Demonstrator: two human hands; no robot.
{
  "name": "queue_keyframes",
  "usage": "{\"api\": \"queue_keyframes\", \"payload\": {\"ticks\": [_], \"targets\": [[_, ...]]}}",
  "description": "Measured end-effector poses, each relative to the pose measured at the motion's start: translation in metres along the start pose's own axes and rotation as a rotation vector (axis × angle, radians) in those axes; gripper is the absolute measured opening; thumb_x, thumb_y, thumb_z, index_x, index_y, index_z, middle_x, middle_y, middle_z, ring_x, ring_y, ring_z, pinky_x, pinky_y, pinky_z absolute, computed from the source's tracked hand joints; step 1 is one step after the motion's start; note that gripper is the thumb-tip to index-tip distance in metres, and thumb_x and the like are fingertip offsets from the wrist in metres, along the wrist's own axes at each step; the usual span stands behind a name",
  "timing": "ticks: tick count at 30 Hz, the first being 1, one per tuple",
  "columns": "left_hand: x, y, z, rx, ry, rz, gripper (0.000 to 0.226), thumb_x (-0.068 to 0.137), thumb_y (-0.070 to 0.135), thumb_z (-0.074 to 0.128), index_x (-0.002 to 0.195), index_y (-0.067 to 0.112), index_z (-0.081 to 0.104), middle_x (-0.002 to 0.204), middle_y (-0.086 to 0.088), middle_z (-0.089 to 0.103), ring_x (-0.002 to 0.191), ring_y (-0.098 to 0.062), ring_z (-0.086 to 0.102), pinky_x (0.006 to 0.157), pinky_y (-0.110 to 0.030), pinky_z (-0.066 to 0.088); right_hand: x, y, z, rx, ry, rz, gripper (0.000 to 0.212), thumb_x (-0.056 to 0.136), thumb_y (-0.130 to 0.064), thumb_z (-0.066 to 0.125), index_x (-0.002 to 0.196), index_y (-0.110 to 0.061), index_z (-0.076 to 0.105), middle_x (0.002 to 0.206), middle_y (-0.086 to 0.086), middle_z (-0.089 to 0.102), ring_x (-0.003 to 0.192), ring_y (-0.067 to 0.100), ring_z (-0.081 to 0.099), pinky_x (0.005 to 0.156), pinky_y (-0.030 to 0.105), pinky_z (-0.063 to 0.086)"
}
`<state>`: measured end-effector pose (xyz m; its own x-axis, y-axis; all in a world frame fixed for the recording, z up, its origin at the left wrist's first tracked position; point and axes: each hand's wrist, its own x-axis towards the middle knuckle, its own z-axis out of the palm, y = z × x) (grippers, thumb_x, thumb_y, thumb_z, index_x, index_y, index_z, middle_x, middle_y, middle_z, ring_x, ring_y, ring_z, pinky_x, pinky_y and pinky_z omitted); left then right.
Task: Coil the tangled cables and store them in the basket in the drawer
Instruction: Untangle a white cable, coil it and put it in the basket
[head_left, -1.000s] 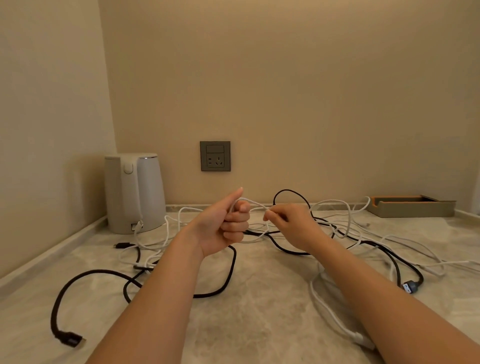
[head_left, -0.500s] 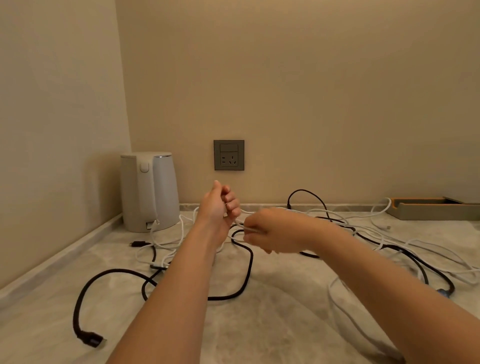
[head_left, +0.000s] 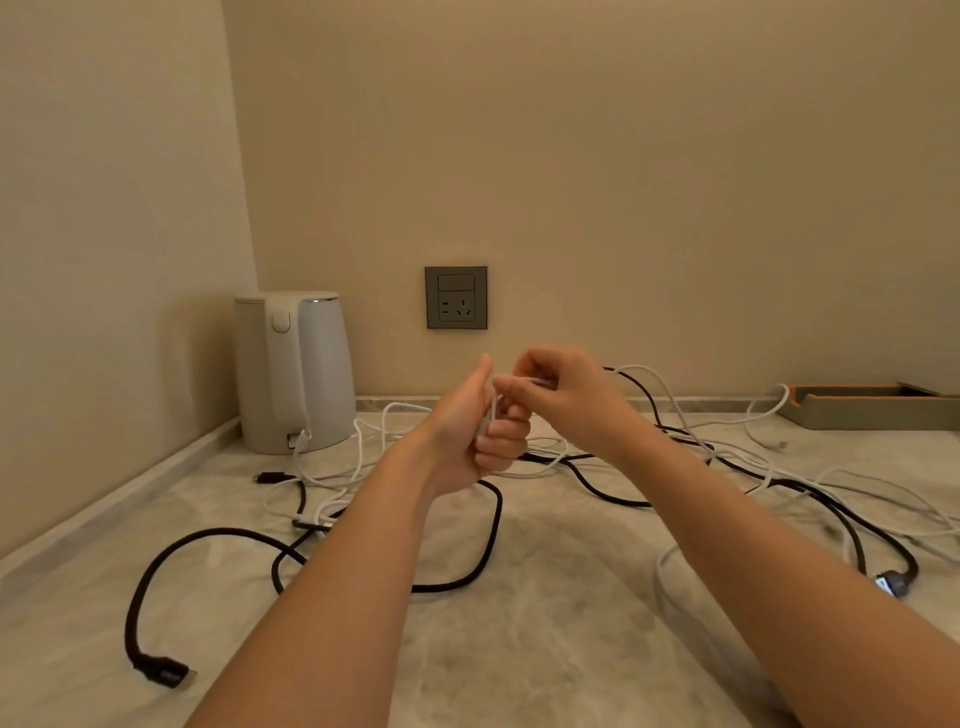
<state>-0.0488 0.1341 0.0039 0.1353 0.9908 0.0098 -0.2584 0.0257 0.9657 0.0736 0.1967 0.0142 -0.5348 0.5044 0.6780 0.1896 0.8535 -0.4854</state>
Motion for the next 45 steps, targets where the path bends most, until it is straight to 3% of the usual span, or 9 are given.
{"api": "queue_keyframes", "payload": {"ticks": [7,12,16,19,26,30,34,38,45], "targets": [[-0.005,-0.002,0.008,-0.074,-0.260,-0.048,0.065,0.095,0.055,0.022,0.050,0.016,0.047,0.035,0.010,0.029,0.027,0.001,0.022,0.026,-0.012,0.014,-0.018,0.001,0.001,0.451,0.017,0.187,0.033,0.096,-0.019,0.052,0.065,-0.008,0.053,0.050,-0.014,0.051,0.048,-0.004,0.044,0.053,0.008,0.035],[-0.008,-0.003,0.015,-0.277,-0.477,0.040,0.048,0.092,0.042,0.035,0.058,0.013,0.053,0.041,0.008,0.041,0.035,-0.004,0.019,0.030,-0.013,0.023,-0.024,0.018,0.010,0.476,-0.001,0.339,0.035,0.102,-0.020,0.038,0.073,-0.007,0.052,0.054,-0.003,0.036,0.045,0.003,0.030,0.047,0.020,0.024],[-0.008,-0.005,0.022,-0.407,-0.250,0.095,0.059,0.098,0.040,0.028,0.051,0.013,0.050,0.041,0.005,0.037,0.030,-0.004,0.030,0.030,-0.014,0.023,-0.030,0.025,0.016,0.183,-0.186,0.407,0.056,0.102,-0.028,0.028,0.052,-0.012,0.044,0.044,-0.002,0.045,0.041,0.009,0.037,0.050,0.025,0.032],[-0.006,-0.005,0.021,-0.521,-0.045,0.181,0.057,0.102,0.037,0.026,0.055,0.012,0.047,0.044,0.004,0.037,0.032,-0.005,0.034,0.031,-0.015,0.027,-0.033,0.021,0.015,-0.060,-0.357,0.445,0.059,0.101,-0.036,0.023,0.057,-0.010,0.051,0.057,0.006,0.058,0.052,0.016,0.051,0.067,0.032,0.044],[-0.001,0.005,0.006,-0.600,0.407,0.398,0.044,0.104,0.033,0.022,0.063,0.019,0.032,0.038,0.008,0.029,0.029,-0.004,0.028,0.029,-0.015,0.023,-0.032,-0.021,0.005,-0.524,-0.562,0.101,0.032,0.095,-0.034,0.047,0.073,-0.012,0.051,0.079,0.006,0.063,0.073,0.023,0.053,0.066,0.033,0.040],[-0.001,0.002,-0.003,-0.534,0.569,0.441,0.041,0.102,0.027,0.023,0.063,0.018,0.031,0.037,0.009,0.026,0.028,-0.004,0.024,0.029,-0.015,0.019,-0.031,-0.033,0.012,-0.445,-0.507,0.014,0.028,0.091,-0.020,0.052,0.069,-0.003,0.049,0.076,0.018,0.062,0.073,0.030,0.054,0.065,0.038,0.041],[0.002,0.000,-0.010,-0.403,0.653,0.477,0.045,0.104,0.036,0.021,0.067,0.016,0.035,0.038,0.009,0.029,0.029,-0.004,0.027,0.031,-0.015,0.021,-0.032,-0.039,0.004,-0.115,-0.568,0.107,0.026,0.096,-0.018,0.051,0.078,0.001,0.050,0.065,0.004,0.065,0.058,0.016,0.062,0.059,0.028,0.045],[0.001,-0.004,-0.012,-0.282,0.605,0.410,0.044,0.104,0.038,0.023,0.072,0.013,0.040,0.041,0.006,0.036,0.031,-0.006,0.034,0.034,-0.015,0.028,-0.031,-0.042,-0.003,-0.084,-0.452,0.025,0.031,0.097,-0.019,0.050,0.073,0.000,0.054,0.051,-0.009,0.040,0.042,0.003,0.038,0.046,0.012,0.031],[-0.002,-0.013,0.017,0.151,0.325,0.227,0.054,0.104,0.040,0.021,0.076,0.009,0.054,0.059,-0.005,0.051,0.047,-0.011,0.049,0.045,-0.021,0.043,-0.023,-0.022,-0.009,-0.161,-0.182,-0.118,0.035,0.096,-0.019,0.050,0.062,-0.018,0.051,0.053,-0.008,0.044,0.052,0.008,0.037,0.055,0.034,0.035]]}}
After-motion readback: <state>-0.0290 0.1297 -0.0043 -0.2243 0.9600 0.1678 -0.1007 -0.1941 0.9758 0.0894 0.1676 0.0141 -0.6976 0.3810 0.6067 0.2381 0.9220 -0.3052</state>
